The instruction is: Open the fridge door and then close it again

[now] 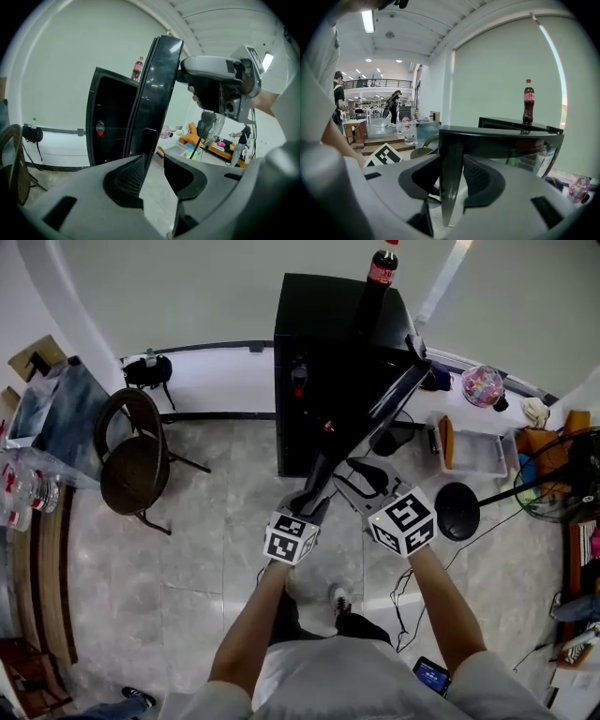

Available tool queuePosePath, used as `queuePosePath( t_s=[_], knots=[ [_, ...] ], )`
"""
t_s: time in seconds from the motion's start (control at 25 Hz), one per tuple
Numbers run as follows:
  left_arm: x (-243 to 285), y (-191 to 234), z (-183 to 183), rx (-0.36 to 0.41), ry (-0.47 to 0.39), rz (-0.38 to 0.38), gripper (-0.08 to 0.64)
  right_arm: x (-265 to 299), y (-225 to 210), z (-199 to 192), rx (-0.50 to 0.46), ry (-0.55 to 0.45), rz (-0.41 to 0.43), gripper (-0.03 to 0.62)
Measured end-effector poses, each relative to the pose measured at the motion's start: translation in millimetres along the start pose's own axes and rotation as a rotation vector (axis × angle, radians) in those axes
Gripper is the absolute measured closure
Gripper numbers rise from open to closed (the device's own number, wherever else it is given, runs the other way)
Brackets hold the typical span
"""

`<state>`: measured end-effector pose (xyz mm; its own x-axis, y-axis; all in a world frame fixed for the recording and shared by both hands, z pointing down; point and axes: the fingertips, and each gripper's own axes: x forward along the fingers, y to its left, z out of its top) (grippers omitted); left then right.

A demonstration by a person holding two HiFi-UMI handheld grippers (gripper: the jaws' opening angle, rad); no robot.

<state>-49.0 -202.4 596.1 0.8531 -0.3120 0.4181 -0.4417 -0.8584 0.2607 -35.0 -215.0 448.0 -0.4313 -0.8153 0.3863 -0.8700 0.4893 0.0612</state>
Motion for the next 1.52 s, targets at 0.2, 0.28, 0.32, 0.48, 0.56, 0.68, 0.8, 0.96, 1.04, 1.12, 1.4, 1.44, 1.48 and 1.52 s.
queuePosePath(
  t_s=[0.2, 0.28, 0.32, 0.48, 0.56, 0.68, 0.8, 0.96, 1.04, 1.12, 1.4, 1.44, 1.48, 1.52],
  knots=[
    [5, 28, 7, 0.016, -0.002, 0.000, 0.445, 25, -7, 9, 0.033, -0.003, -0.030, 0.446],
    [6, 40, 10, 0.021, 0.001, -0.007, 0.446, 35, -9, 13, 0.050, -0.008, -0.039, 0.448],
    [7, 47, 12, 0.025, 0.006, -0.009, 0.446, 40, -10, 15, 0.060, -0.012, -0.043, 0.449],
    [9, 76, 21, 0.036, 0.022, -0.009, 0.477, 62, -16, 25, 0.084, -0.028, -0.065, 0.451],
    [10, 90, 25, 0.037, 0.027, -0.006, 0.480, 72, -19, 29, 0.096, -0.032, -0.079, 0.451],
    [15, 109, 30, 0.045, 0.029, 0.003, 0.486, 80, -33, 33, 0.103, -0.036, -0.137, 0.449],
    [21, 129, 40, 0.042, 0.029, 0.004, 0.489, 79, -65, 34, 0.142, -0.047, -0.245, 0.449],
    [30, 151, 51, 0.054, 0.046, -0.009, 0.489, 78, -112, 34, 0.225, -0.069, -0.376, 0.445],
    [35, 163, 57, 0.060, 0.052, -0.011, 0.489, 82, -126, 37, 0.234, -0.072, -0.400, 0.445],
    [40, 173, 63, 0.064, 0.052, -0.010, 0.489, 89, -137, 39, 0.231, -0.071, -0.409, 0.443],
    [58, 205, 81, 0.080, 0.055, -0.006, 0.488, 113, -161, 49, 0.213, -0.085, -0.442, 0.440],
    [61, 210, 83, 0.081, 0.057, -0.006, 0.486, 115, -163, 49, 0.202, -0.081, -0.447, 0.440],
    [64, 214, 85, 0.082, 0.057, -0.006, 0.485, 118, -165, 49, 0.193, -0.076, -0.450, 0.440],
    [67, 218, 88, 0.083, 0.055, -0.004, 0.483, 121, -168, 50, 0.189, -0.073, -0.452, 0.442]
  ],
)
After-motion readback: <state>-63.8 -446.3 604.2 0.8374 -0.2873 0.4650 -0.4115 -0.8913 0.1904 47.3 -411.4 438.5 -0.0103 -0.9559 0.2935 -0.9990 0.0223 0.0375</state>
